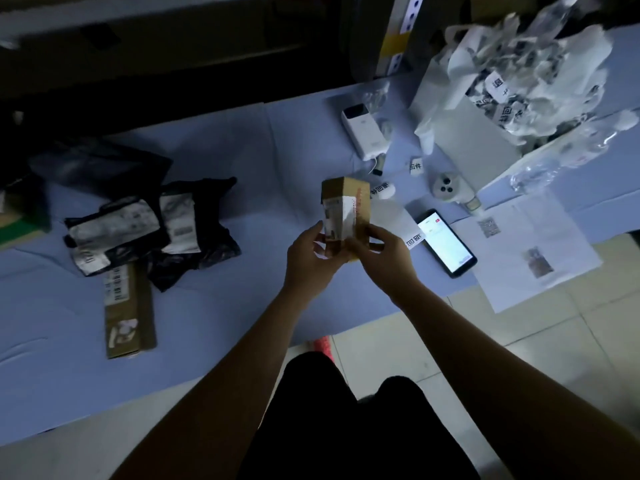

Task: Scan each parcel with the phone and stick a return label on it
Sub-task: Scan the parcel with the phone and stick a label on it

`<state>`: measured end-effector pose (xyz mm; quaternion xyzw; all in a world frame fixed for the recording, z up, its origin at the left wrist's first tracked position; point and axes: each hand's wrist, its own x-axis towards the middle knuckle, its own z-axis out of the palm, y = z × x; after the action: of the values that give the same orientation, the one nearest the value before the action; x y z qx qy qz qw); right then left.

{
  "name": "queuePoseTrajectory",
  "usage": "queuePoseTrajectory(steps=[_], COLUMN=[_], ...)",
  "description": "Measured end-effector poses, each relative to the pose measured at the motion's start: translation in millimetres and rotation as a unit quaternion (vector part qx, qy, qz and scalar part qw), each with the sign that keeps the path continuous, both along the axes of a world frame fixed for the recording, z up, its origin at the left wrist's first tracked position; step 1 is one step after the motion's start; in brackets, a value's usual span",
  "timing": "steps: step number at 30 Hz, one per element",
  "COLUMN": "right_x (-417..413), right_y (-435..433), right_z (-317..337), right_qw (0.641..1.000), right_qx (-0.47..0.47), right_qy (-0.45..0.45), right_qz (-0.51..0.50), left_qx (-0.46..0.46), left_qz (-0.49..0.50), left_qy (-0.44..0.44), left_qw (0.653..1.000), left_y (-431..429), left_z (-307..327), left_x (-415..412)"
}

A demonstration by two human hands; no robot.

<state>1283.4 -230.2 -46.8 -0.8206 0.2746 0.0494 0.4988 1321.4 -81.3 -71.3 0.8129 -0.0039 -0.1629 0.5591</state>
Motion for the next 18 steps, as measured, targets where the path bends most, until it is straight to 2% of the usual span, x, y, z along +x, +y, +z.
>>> queuePoseTrajectory(steps=[6, 10, 11, 14, 16, 18], right_x=[15.9, 12.9, 13.2, 11.5, 8.0, 5.3], right_y=[-42.4, -94.3, -110.7, -152.8, -174.6, -189.9], right_z=[-6.2, -14.9, -19.6, -36.3, -46.7, -54.6], right_qw=[0.999, 0.988, 0.981, 0.955, 0.945, 0.952], right_qx=[0.012, -0.145, -0.186, -0.257, -0.26, -0.224], right_qy=[0.009, -0.038, -0.028, 0.083, 0.13, 0.124], right_qz=[0.032, 0.02, 0.044, 0.121, 0.151, 0.166], left_qx=[-0.025, -0.029, -0.029, -0.01, 0.007, 0.01], left_qz=[0.077, 0.125, 0.137, 0.164, 0.187, 0.224], left_qy=[0.079, 0.115, 0.119, 0.13, 0.136, 0.136], left_qw=[0.994, 0.985, 0.983, 0.978, 0.973, 0.965], left_y=[-27.8, -33.0, -35.7, -47.8, -58.1, -68.5], left_z=[-3.4, -11.0, -12.0, -12.4, -12.8, -13.2], left_x=[5.9, -3.2, -6.3, -20.5, -31.5, -41.0])
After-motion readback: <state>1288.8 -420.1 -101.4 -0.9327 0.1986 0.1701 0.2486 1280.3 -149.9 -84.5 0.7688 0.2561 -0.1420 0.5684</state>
